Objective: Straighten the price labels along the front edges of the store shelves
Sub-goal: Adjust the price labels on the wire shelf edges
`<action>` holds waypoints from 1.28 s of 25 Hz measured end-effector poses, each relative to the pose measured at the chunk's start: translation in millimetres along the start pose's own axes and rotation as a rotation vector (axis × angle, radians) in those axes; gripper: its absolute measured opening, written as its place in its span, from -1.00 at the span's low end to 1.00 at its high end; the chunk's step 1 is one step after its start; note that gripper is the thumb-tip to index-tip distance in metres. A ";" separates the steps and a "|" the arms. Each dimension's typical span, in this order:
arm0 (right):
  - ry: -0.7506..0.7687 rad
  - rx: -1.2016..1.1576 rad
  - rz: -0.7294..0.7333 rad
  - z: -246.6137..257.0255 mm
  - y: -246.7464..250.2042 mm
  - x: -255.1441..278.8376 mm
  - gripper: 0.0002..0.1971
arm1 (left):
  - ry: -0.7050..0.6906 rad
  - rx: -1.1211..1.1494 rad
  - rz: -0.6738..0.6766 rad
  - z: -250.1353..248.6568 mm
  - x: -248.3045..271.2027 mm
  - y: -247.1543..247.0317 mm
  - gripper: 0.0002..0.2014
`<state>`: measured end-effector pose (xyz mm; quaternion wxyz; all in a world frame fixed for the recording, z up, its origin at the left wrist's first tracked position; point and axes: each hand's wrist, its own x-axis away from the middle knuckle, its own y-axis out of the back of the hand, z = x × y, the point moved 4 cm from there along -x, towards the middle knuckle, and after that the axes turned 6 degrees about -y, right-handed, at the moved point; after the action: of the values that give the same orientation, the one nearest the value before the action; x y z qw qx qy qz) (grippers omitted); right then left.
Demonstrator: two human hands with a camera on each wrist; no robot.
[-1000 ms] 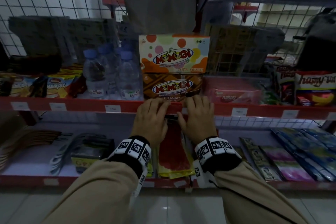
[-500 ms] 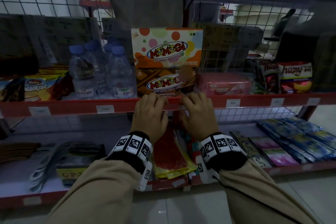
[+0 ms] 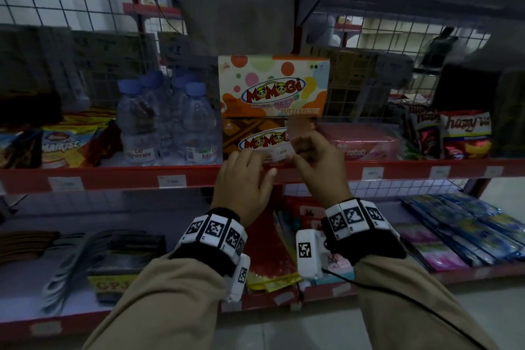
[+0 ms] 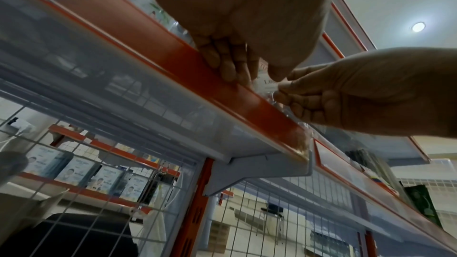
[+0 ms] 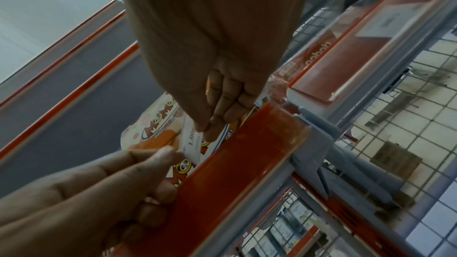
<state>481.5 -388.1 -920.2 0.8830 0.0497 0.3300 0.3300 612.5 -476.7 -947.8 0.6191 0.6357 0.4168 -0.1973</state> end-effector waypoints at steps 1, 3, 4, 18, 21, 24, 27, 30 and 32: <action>-0.015 -0.033 0.009 -2.1 -1.8 -0.7 -0.79 | 0.022 0.033 -0.005 0.2 -0.2 0.0 -0.65; -0.053 -0.085 0.049 -6.0 -3.9 -0.2 -0.82 | 0.091 0.103 -0.019 1.4 -2.8 -0.8 -0.58; -0.059 -0.101 0.070 -6.9 -4.3 0.8 -0.82 | 0.125 0.124 -0.025 2.3 -4.3 -0.9 -0.58; 0.069 0.213 0.065 -3.3 7.3 2.4 -0.87 | 0.095 0.049 -0.057 -4.4 -0.4 -1.8 -0.72; 0.100 0.335 0.130 -2.5 3.1 5.7 -0.86 | 0.067 -0.012 -0.034 -5.3 0.5 -1.9 -0.74; 0.145 0.428 0.133 -1.0 3.5 8.6 -0.85 | 0.054 -0.072 -0.005 -6.3 -0.2 -2.5 -0.85; 0.167 0.563 0.181 -1.8 5.1 11.5 -0.82 | 0.028 -0.119 0.018 -8.5 -0.7 -1.9 -0.88; 0.171 0.687 0.239 -3.4 5.6 11.5 -0.80 | 0.006 -0.174 0.045 -10.5 -0.2 -1.8 -0.87; 0.170 0.705 0.247 -3.6 5.6 9.9 -0.79 | -0.001 -0.172 0.032 -11.3 -0.3 -0.8 -0.87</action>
<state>481.7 -378.1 -926.7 0.7348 0.3623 0.4868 0.3031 608.7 -466.2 -946.3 0.6748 0.5865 0.4217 -0.1510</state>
